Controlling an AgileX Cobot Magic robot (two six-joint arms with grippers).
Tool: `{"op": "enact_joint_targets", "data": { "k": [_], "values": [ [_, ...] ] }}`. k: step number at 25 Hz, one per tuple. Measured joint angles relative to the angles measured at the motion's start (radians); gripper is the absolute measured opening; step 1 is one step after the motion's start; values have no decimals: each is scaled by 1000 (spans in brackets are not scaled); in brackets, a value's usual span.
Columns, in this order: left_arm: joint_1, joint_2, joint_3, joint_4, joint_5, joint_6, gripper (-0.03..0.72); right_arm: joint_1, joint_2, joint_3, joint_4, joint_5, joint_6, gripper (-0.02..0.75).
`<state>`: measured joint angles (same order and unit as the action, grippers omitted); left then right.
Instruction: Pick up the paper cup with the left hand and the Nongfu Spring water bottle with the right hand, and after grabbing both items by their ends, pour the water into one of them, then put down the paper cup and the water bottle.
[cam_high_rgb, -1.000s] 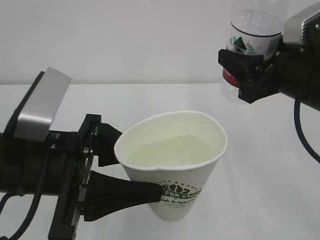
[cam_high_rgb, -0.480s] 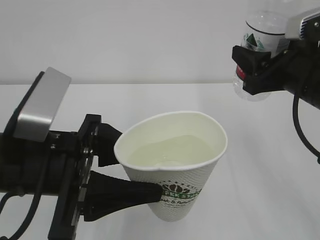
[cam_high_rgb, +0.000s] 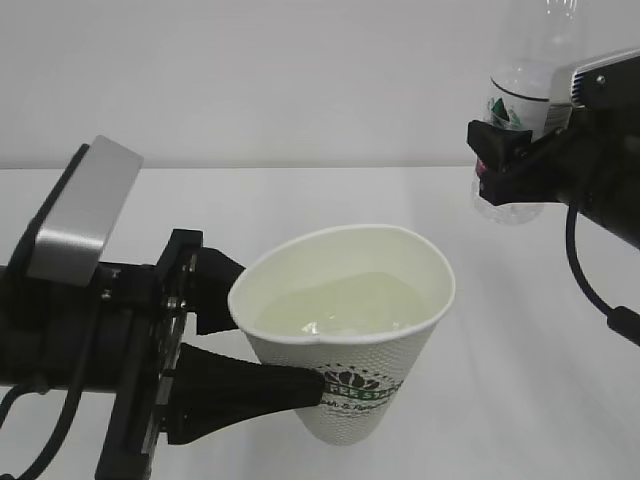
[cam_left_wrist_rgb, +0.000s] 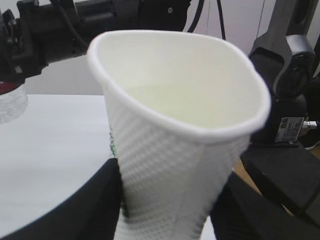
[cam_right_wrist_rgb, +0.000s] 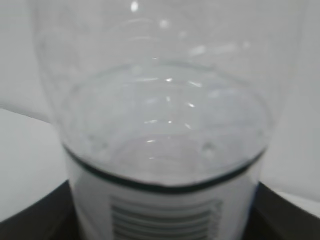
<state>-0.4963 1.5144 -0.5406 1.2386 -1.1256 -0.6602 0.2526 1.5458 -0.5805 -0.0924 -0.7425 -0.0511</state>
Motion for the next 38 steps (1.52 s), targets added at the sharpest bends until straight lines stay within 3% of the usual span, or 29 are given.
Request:
{"op": "enact_joint_targets", "data": {
  "k": [19,30,38],
  "values": [
    [0,0,0,17,15,0,384,0,126,-5,148,-97,-132,480],
    [0,0,0,20,16,0,384,0,126,-6,162,-99,-147,480],
    [0,0,0,20,17,0,384,-103,126,-6,174,-100,-147,480]
  ]
}}
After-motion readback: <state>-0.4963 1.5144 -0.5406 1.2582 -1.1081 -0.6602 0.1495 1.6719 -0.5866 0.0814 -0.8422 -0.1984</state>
